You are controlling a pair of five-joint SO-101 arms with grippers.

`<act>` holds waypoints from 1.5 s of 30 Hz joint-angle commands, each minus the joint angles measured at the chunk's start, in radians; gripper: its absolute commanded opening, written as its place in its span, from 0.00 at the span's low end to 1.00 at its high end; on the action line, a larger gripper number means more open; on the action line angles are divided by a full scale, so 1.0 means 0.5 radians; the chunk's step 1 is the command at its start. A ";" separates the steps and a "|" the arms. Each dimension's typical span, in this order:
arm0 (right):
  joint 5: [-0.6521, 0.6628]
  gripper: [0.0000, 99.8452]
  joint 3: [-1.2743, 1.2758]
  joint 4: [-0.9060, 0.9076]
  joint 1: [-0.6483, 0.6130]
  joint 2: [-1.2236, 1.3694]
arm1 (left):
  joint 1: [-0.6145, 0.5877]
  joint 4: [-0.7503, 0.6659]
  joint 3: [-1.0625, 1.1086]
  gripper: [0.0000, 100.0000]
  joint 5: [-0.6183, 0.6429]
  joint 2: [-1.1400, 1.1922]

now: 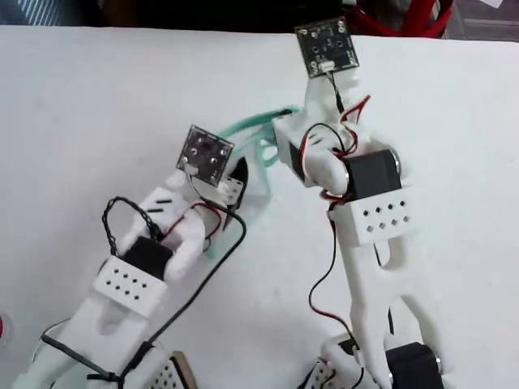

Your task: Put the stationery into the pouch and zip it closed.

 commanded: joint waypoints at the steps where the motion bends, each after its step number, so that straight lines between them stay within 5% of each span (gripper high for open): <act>1: 0.147 0.24 -0.080 0.115 0.029 -0.051 | -0.100 -0.095 0.025 0.02 0.018 0.044; 7: 0.249 0.24 -0.399 0.222 0.235 -0.241 | -0.130 -0.525 0.279 0.02 0.015 0.044; 16: 0.264 0.24 -0.074 0.155 0.505 -0.302 | -0.112 -0.552 0.282 0.02 0.018 0.041; 21: 0.414 0.24 0.356 -0.124 0.345 -0.413 | -0.118 -0.522 0.301 0.02 0.018 -0.081; 29: 0.408 0.24 1.274 -0.833 0.259 -0.885 | -0.044 0.098 0.239 0.02 0.021 -0.790; 37: 0.190 0.24 2.292 -1.567 0.029 -1.634 | 0.158 -0.006 0.417 0.02 -0.166 -0.827; 45: 0.021 0.24 2.615 -1.956 -0.008 -1.806 | 0.210 0.077 0.417 0.02 -0.166 -0.830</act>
